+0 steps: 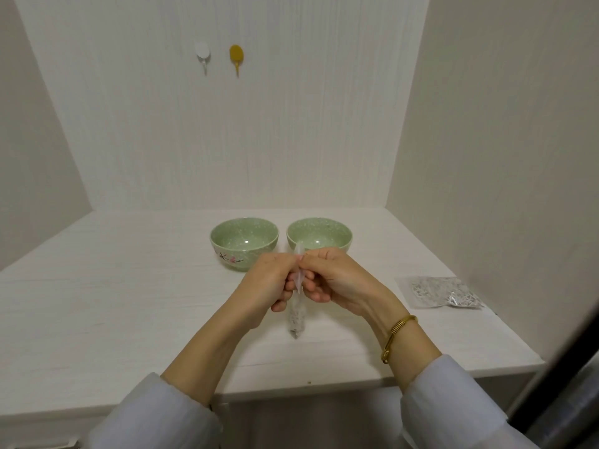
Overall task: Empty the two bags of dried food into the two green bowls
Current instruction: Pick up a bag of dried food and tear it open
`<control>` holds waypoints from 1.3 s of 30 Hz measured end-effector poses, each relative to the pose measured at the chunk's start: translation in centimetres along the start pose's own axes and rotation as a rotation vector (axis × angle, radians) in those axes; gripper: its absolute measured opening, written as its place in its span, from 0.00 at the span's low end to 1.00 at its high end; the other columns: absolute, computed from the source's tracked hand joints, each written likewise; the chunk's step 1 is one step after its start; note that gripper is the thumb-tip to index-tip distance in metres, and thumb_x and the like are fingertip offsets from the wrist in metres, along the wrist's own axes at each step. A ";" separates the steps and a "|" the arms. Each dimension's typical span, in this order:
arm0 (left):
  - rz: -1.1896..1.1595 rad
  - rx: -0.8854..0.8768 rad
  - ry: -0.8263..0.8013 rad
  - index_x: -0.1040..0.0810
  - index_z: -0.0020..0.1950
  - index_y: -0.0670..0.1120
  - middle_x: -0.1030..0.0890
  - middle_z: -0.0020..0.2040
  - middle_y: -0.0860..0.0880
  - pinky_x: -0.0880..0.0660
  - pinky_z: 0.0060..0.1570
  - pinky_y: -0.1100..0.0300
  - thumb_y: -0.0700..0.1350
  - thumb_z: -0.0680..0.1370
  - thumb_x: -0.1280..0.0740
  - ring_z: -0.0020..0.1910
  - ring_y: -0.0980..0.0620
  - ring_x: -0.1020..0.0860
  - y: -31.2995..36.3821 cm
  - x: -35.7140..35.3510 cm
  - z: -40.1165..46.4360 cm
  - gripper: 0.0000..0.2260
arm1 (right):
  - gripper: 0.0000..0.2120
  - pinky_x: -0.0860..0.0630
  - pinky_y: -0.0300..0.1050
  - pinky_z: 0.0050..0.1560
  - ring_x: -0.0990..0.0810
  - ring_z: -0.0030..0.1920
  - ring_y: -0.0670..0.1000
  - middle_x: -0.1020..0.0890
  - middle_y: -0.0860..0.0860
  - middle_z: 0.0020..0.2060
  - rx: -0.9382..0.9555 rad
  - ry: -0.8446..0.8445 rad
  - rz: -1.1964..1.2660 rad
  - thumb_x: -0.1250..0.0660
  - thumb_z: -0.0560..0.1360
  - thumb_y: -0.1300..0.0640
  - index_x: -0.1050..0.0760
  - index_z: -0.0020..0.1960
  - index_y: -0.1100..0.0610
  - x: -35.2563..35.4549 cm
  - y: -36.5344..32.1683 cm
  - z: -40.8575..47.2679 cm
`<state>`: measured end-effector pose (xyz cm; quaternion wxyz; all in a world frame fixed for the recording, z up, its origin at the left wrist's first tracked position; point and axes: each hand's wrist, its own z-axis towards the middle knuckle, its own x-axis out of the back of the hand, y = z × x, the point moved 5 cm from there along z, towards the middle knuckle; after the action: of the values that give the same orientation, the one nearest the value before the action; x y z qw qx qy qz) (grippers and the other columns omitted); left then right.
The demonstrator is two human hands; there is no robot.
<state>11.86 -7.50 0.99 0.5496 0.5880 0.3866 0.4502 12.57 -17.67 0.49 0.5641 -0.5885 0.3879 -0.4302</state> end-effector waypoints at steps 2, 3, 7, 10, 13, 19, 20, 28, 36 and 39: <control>-0.039 -0.003 0.040 0.29 0.17 0.47 0.39 0.20 0.53 0.47 0.19 0.69 0.36 0.74 0.46 0.17 0.58 0.45 0.1 -0.2 0.0 0.25 | 0.20 0.37 0.32 0.18 0.32 0.18 0.43 0.28 0.47 0.18 0.005 0.011 0.058 0.42 0.79 0.59 0.35 0.27 0.56 -0.1 0.0 0.1; -0.048 -0.008 0.053 0.29 0.15 0.47 0.39 0.18 0.54 0.48 0.19 0.69 0.35 0.74 0.47 0.17 0.59 0.45 0.2 -0.3 0.0 0.26 | 0.20 0.37 0.32 0.18 0.31 0.18 0.43 0.28 0.47 0.18 0.003 0.012 0.080 0.42 0.79 0.59 0.35 0.27 0.56 -0.1 0.1 0.1; -0.105 -0.050 0.053 0.26 0.23 0.44 0.33 0.17 0.52 0.47 0.18 0.69 0.36 0.74 0.48 0.15 0.60 0.43 0.3 -0.5 -0.2 0.22 | 0.20 0.36 0.32 0.18 0.30 0.18 0.43 0.28 0.47 0.18 0.016 -0.020 0.110 0.42 0.79 0.60 0.34 0.28 0.58 -0.1 -0.2 0.1; -0.122 -0.051 0.055 0.27 0.26 0.41 0.32 0.14 0.52 0.47 0.16 0.69 0.36 0.75 0.49 0.15 0.60 0.42 0.3 -0.6 -0.2 0.20 | 0.19 0.35 0.32 0.18 0.29 0.18 0.43 0.28 0.47 0.18 0.011 -0.027 0.130 0.43 0.79 0.61 0.35 0.29 0.58 -0.2 -0.2 0.0; -0.136 -0.045 0.066 0.26 0.18 0.46 0.33 0.14 0.53 0.48 0.17 0.70 0.35 0.75 0.49 0.15 0.60 0.43 0.1 -0.5 0.0 0.26 | 0.18 0.36 0.32 0.18 0.29 0.18 0.44 0.29 0.47 0.18 0.002 -0.022 0.176 0.43 0.79 0.61 0.36 0.30 0.58 -0.3 0.0 0.0; -0.148 -0.017 0.094 0.30 0.25 0.41 0.31 0.23 0.45 0.47 0.17 0.70 0.35 0.73 0.48 0.16 0.59 0.42 -0.4 -0.2 0.3 0.17 | 0.19 0.35 0.32 0.18 0.28 0.18 0.44 0.29 0.47 0.17 0.004 -0.006 0.218 0.42 0.79 0.61 0.36 0.29 0.58 -0.3 0.1 0.0; -0.149 -0.012 0.091 0.31 0.28 0.40 0.33 0.25 0.46 0.47 0.17 0.69 0.35 0.73 0.48 0.16 0.59 0.43 -0.4 -0.1 0.3 0.15 | 0.19 0.34 0.32 0.18 0.28 0.18 0.44 0.29 0.47 0.17 0.005 -0.003 0.225 0.42 0.79 0.61 0.35 0.29 0.58 -0.3 0.1 0.0; -0.261 0.027 0.016 0.29 0.34 0.38 0.30 0.20 0.48 0.47 0.16 0.70 0.36 0.73 0.50 0.15 0.60 0.43 -0.4 -0.7 0.4 0.12 | 0.19 0.32 0.33 0.19 0.28 0.18 0.45 0.29 0.48 0.17 -0.008 0.009 0.288 0.42 0.78 0.63 0.37 0.28 0.58 -0.2 -0.1 -0.2; -0.171 0.070 -0.052 0.28 0.22 0.45 0.38 0.19 0.51 0.42 0.18 0.69 0.39 0.73 0.46 0.15 0.58 0.43 0.2 -0.5 0.1 0.20 | 0.26 0.31 0.34 0.18 0.27 0.18 0.46 0.28 0.49 0.17 -0.009 -0.019 0.168 0.42 0.76 0.66 0.32 0.20 0.54 -0.4 -1.1 -0.6; 0.047 0.042 -0.138 0.26 0.22 0.47 0.35 0.22 0.51 0.35 0.20 0.66 0.42 0.70 0.40 0.18 0.56 0.40 1.1 -0.5 -0.6 0.15 | 0.23 0.32 0.33 0.18 0.26 0.18 0.47 0.28 0.50 0.17 -0.028 -0.027 0.099 0.44 0.74 0.69 0.32 0.21 0.56 -0.2 -1.2 -0.6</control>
<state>11.05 -7.91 2.05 0.5519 0.6380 0.3434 0.4129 11.86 -17.63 1.67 0.5815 -0.5821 0.4150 -0.3884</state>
